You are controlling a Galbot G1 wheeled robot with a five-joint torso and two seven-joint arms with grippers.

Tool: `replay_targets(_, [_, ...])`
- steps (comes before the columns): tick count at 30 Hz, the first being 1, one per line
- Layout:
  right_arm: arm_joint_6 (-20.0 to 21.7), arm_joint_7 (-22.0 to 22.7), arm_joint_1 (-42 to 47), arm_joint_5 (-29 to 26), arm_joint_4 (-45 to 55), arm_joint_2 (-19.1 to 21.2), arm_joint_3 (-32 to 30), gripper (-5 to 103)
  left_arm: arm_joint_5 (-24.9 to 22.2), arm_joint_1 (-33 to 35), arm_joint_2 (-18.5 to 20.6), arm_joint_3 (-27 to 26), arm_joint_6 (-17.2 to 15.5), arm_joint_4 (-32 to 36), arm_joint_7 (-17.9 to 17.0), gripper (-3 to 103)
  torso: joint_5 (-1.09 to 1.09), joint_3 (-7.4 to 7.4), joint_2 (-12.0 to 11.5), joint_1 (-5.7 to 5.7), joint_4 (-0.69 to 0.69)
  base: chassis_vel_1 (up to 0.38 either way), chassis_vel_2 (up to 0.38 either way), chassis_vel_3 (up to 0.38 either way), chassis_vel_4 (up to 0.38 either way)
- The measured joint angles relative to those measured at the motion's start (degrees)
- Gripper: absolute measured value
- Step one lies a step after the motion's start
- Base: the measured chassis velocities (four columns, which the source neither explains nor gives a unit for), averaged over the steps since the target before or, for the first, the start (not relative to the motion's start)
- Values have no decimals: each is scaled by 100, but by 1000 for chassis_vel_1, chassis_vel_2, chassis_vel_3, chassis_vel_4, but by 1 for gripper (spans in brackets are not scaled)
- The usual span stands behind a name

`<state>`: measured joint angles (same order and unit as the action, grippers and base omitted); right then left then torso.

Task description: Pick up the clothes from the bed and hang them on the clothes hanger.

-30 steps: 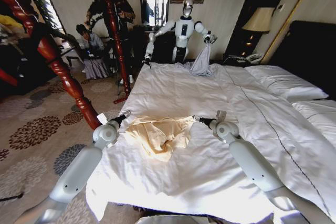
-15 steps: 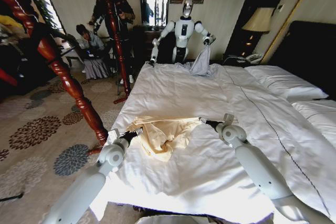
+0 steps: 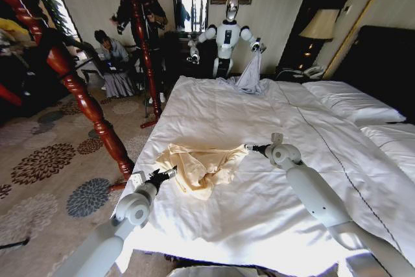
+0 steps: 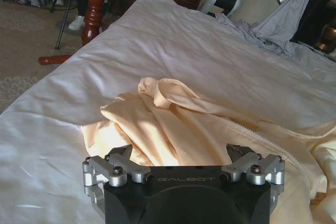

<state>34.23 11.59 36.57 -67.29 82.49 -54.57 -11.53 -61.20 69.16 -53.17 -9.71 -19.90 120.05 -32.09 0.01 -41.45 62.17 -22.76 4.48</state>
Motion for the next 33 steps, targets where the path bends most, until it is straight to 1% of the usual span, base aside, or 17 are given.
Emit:
replay_targets(2, [-346,-61,-175,-46,-159,-132,42,100,20,64,15,-21,0,49,1,100,-2,0,0,0,-2,0,0,0,0])
replay_targets(4, [-372,-12,-240,26,-228,-162,82,100,25,72,23,-21,0,60,1,100,-1,0,0,0,-4,0,0,0,0])
replay_targets(6, [-328,329,-492,-82,-501,-280,174,100,28,86,59,-23,0,108,-5,100,0,-1,0,-1,-1,0,0,0,0])
replay_targets(7, [-208,591,-633,-523,-635,-362,124,100,28,106,77,-33,0,146,-6,100,0,-1,0,-2,-1,0,0,0,0])
replay_targets(9, [-159,673,-673,-648,-672,-387,98,100,30,122,84,-44,0,163,-6,100,0,-1,0,-2,-1,0,0,0,0])
replay_targets(12, [636,1300,-892,-1504,-905,-353,-74,100,114,238,117,-89,0,218,18,100,0,-1,0,-1,-5,0,0,0,0])
replay_targets(15, [767,1409,-851,-1978,-759,-187,-180,100,173,294,120,-107,-1,224,40,100,0,-1,0,-2,0,0,0,0,0])
replay_targets(17, [784,1949,-683,-2878,-314,6,-324,100,213,339,92,-112,-1,230,57,100,-1,0,0,-1,5,0,0,0,0])
replay_targets(18, [784,1949,-683,-2878,-314,6,-324,100,213,339,92,-112,-1,230,57,100,-1,0,0,-1,5,0,0,0,0])
replay_targets(19, [786,2283,-635,-3072,-197,-16,-397,100,246,343,72,-101,-1,228,61,100,-1,0,0,0,4,0,0,0,0])
replay_targets(23, [786,2152,-522,-2907,-131,-163,-622,100,301,343,37,-73,-1,214,51,100,0,0,0,0,-6,0,0,0,0])
replay_targets(24, [787,1355,-316,-2538,60,-134,-708,100,311,347,45,-69,-1,246,22,100,0,-1,-1,-2,-5,0,0,0,0])
replay_targets(25, [789,971,-213,-2401,174,-97,-745,100,313,363,76,-76,-1,278,12,100,2,-1,-1,-2,0,0,0,0,0])
replay_targets(29, [814,688,-45,-2186,565,69,-694,100,324,468,184,-154,-5,354,-8,100,-3,1,1,1,2,0,0,0,0])
replay_targets(30, [815,761,-20,-1713,625,181,-471,100,331,533,224,-198,-5,385,-13,100,-5,2,1,1,0,0,0,0,0])
replay_targets(31, [815,761,-20,-1713,625,181,-471,100,331,533,224,-198,-5,385,-13,100,-5,2,1,1,0,0,0,0,0])
replay_targets(33, [819,630,145,-199,612,477,85,100,369,678,286,-267,-6,449,4,100,2,0,0,0,-8,0,0,0,0])
